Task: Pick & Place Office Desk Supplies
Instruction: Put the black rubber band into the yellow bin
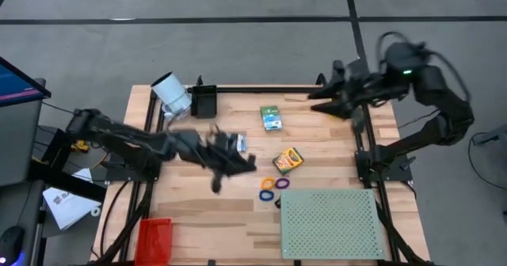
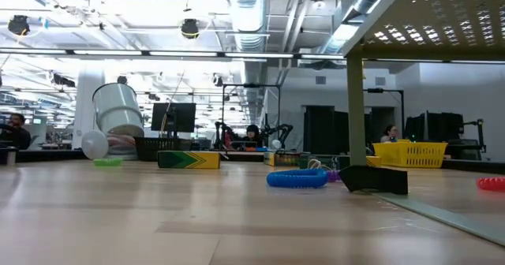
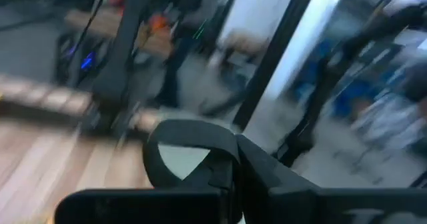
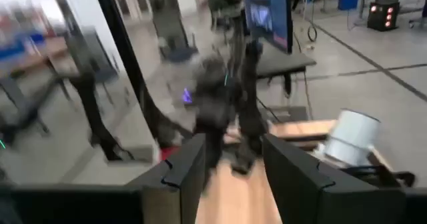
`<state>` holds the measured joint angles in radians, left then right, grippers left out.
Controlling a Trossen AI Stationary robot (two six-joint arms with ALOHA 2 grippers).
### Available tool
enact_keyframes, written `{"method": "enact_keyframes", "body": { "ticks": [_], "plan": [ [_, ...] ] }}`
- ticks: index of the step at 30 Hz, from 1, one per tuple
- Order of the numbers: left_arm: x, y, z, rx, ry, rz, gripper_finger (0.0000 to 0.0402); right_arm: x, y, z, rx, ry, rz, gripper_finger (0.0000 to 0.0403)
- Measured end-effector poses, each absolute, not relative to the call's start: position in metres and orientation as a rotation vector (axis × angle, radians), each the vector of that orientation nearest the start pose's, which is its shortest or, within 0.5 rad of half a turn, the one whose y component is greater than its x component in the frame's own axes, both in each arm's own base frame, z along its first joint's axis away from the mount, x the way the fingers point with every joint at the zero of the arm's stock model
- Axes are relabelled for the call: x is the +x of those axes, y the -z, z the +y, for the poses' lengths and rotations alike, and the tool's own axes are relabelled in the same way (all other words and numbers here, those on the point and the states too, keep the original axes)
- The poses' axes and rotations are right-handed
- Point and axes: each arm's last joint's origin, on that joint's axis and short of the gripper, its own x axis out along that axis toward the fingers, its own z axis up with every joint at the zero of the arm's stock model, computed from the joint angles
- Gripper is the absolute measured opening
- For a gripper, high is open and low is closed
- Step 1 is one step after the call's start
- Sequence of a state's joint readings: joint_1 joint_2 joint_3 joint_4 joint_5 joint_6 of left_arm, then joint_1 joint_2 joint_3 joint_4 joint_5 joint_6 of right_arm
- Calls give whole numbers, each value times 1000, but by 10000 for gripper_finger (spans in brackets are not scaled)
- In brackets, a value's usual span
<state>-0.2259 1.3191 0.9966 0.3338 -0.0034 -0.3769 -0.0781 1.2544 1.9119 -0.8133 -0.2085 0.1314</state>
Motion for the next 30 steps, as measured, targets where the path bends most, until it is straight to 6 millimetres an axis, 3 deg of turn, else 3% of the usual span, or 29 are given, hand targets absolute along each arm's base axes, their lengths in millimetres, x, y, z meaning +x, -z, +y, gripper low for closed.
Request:
{"method": "enact_keyframes", "body": {
  "ticks": [5, 10, 16, 25, 30],
  "plan": [
    [279, -378, -31, -485, 344, -210, 1, 225, -521, -7, -12, -124, 233, 166],
    [275, -391, -14, -601, 425, -311, 0, 257, -506, -2, -185, -114, 287, 219],
    [279, -395, -9, -733, 497, -409, 0, 287, -498, 5, -386, -89, 254, 263],
    [294, -400, -6, -904, 556, -409, 0, 315, -495, 11, -556, -99, 150, 265],
    [297, -400, -6, -924, 560, -402, 0, 318, -496, 13, -558, -105, 129, 265]
  ]
}}
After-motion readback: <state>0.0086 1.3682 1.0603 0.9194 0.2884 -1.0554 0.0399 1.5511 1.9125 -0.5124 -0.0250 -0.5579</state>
